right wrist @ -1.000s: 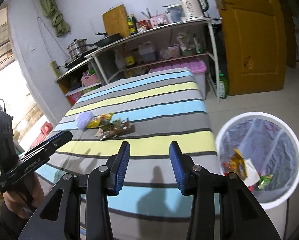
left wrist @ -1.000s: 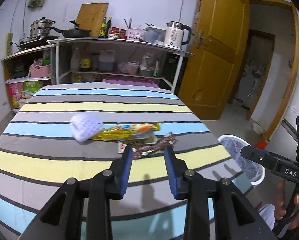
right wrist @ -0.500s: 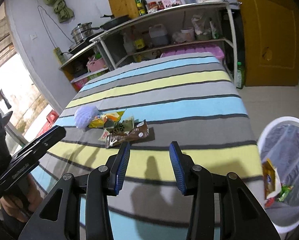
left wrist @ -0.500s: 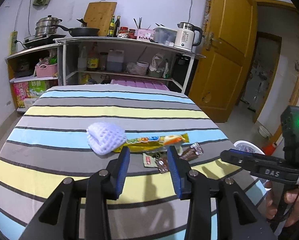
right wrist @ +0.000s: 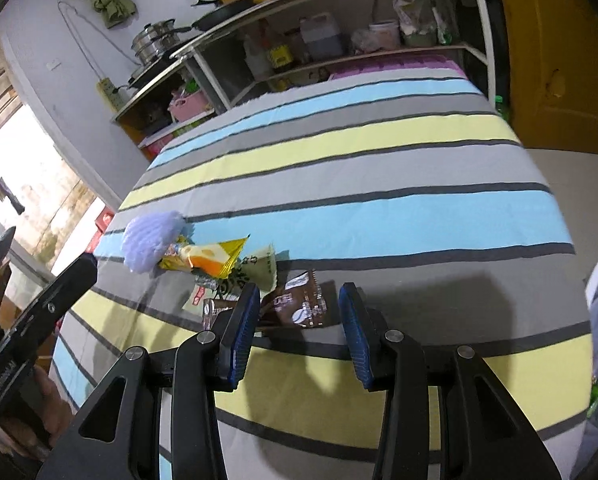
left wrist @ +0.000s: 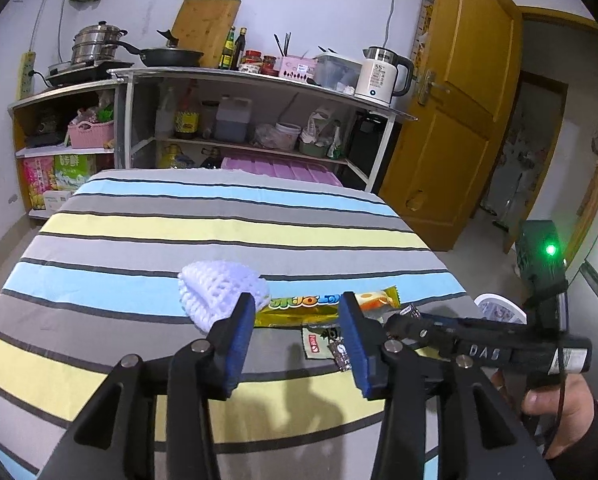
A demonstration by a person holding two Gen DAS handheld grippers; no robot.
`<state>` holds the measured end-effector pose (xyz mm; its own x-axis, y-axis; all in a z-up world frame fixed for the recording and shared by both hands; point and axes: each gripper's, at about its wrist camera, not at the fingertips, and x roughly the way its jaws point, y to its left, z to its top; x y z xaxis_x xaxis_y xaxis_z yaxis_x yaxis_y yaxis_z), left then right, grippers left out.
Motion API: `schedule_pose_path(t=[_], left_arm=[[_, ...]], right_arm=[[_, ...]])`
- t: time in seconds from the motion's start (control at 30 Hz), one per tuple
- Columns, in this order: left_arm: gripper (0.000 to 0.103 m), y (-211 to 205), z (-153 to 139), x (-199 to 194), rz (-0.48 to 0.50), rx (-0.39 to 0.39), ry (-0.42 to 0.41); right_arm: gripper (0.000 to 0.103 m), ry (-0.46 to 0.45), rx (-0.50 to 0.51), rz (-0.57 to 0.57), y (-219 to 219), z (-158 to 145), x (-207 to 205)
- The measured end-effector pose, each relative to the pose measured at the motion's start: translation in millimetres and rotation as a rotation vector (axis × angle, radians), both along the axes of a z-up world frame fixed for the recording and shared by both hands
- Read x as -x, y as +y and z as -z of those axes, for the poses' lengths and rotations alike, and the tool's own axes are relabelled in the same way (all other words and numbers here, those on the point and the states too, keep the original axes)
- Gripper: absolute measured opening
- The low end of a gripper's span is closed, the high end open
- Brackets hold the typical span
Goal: Collect trash
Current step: 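Grasp the brown candy wrapper with the right tool while the left tool reaches the yellow ice-pop wrapper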
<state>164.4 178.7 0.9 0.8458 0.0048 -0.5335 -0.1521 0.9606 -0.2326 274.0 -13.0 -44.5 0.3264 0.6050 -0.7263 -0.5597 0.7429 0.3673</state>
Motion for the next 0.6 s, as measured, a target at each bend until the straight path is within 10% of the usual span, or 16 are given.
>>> schedule_pose_path(t=[0.6], left_arm=[[0.059,-19.0,10.5,-66.2,0.059,0.015,0.083]], right_arm=[[0.013,-0.034,-0.025,0.041,-49.0,-7.9,19.6]])
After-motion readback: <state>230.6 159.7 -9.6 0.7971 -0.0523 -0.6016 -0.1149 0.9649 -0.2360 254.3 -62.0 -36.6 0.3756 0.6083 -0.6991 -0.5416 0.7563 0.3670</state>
